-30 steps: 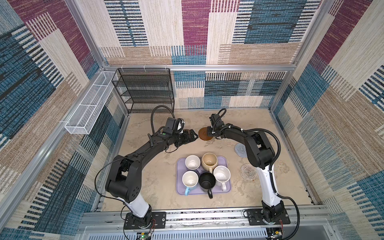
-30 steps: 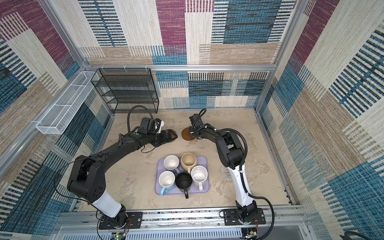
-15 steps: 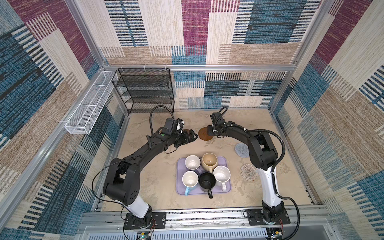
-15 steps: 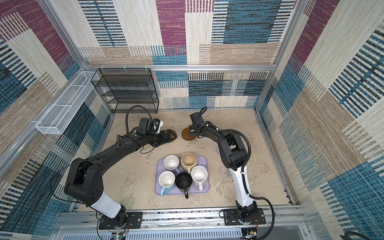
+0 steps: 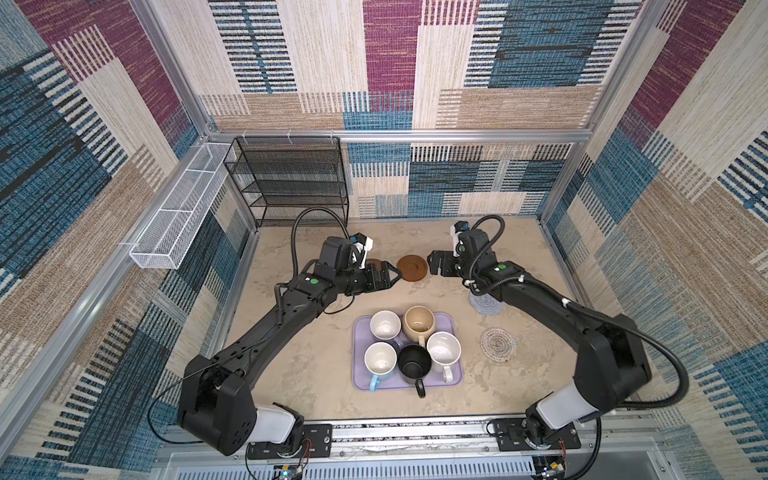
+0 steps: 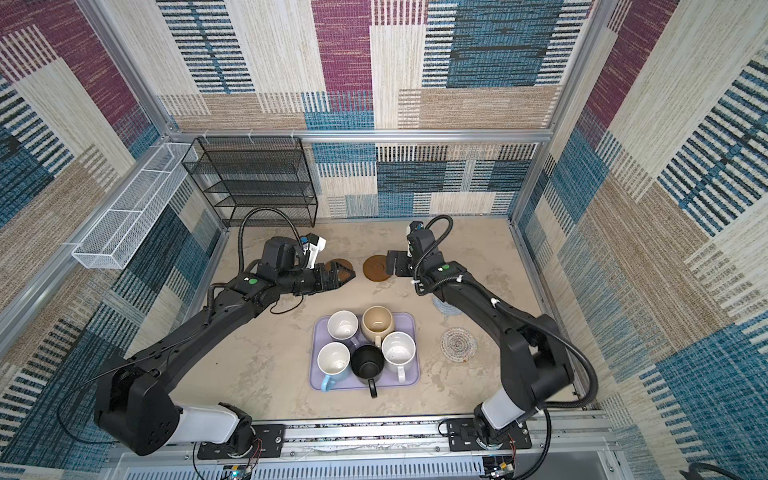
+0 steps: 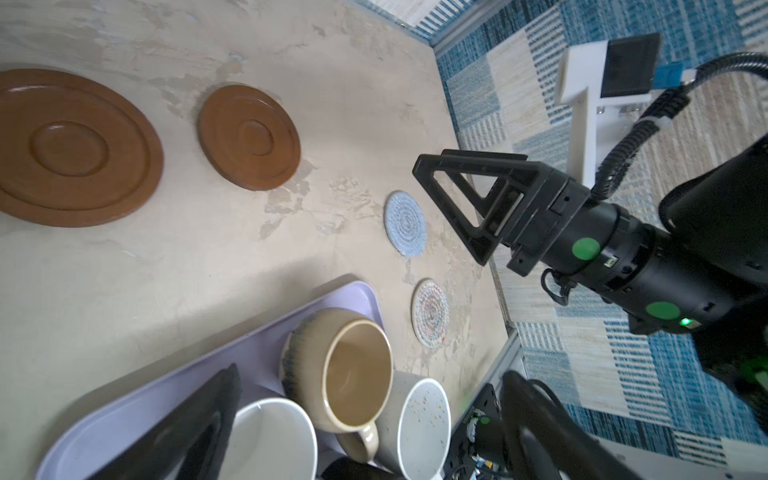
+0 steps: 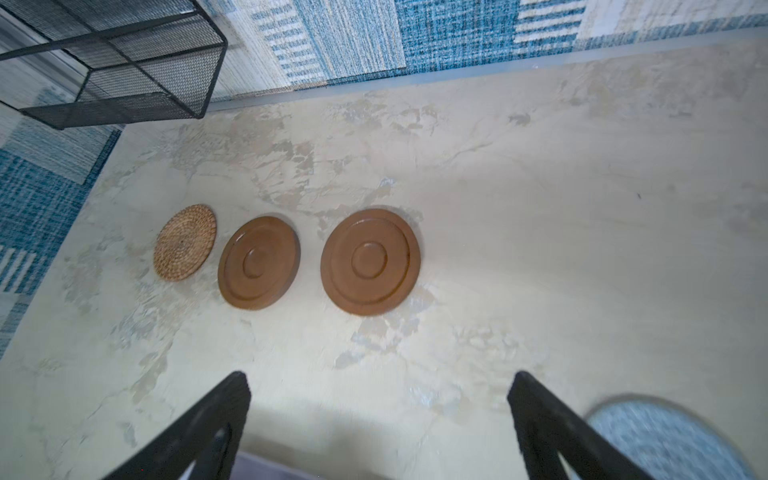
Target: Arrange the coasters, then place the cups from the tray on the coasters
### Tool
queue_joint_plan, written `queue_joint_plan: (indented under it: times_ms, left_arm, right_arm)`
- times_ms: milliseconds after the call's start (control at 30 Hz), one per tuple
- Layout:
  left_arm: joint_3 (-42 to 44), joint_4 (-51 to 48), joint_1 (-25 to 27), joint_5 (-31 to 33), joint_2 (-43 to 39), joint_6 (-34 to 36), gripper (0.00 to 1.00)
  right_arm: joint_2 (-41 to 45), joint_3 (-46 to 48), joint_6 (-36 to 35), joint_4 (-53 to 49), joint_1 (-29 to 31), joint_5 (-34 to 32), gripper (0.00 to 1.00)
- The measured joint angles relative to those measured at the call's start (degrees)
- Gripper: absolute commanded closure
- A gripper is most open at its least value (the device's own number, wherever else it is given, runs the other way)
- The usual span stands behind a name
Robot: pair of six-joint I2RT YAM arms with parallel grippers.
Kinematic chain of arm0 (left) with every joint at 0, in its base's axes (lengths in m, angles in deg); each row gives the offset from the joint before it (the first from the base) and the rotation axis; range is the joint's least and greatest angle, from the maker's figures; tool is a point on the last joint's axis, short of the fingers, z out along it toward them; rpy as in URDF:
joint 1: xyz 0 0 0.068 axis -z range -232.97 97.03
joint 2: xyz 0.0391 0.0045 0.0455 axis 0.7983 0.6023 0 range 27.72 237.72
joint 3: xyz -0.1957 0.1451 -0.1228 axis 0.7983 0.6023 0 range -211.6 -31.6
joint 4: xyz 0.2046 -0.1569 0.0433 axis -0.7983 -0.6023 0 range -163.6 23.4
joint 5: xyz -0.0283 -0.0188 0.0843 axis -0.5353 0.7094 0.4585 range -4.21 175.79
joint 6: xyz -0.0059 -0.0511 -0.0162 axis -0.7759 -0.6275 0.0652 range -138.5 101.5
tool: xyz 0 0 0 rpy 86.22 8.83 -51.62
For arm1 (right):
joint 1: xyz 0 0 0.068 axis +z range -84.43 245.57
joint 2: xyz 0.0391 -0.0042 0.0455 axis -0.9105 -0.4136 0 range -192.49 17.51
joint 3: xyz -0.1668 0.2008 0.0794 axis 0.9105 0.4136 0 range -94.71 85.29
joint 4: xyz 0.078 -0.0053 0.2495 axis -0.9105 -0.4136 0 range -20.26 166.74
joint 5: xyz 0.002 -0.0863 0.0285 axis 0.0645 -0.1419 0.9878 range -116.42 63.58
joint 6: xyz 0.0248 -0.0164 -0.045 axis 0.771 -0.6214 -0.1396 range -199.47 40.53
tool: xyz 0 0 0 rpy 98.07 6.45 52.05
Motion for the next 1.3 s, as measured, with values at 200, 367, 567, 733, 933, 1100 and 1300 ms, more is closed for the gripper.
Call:
queue_joint_plan:
  times_ms: [200, 367, 567, 733, 933, 1100, 1300]
  left_arm:
    - [-2.2, -3.1, 8.3, 0.5, -0.4, 0.7, 0.02]
    - [-5.1, -4.7, 13.2, 2.1, 3.6, 2.0, 0.03]
    - [-9.7, -6.6, 15.5, 3.9, 10.3, 3.3, 0.03]
    - [-13.4, -7.7, 15.6, 6.8, 14.1, 4.4, 0.03]
    - [-17.0, -8.7, 14.1, 8.2, 18.3, 5.6, 0.03]
    - [-17.1, -8.6, 11.7, 8.2, 19.1, 5.6, 0.03]
    - [-16.8, -8.0, 9.0, 7.8, 19.5, 5.6, 0.03]
  right_arm:
    - [15.4, 15.5, 1.7, 1.8, -0.4, -0.5, 0.0]
    - [20.3, 25.6, 3.2, 3.5, -6.9, 0.8, 0.02]
    - [18.1, 30.0, 4.0, 5.6, -12.9, 3.9, 0.09]
    - [11.6, 29.9, 3.7, 8.3, -15.2, 4.5, 0.28]
    - [1.9, 26.0, 2.4, 10.1, -15.8, 4.1, 0.41]
    - [-4.7, 22.5, 1.4, 11.1, -16.1, 3.0, 0.46]
    - [-10.7, 17.7, 0.3, 13.8, -16.1, 2.1, 0.5]
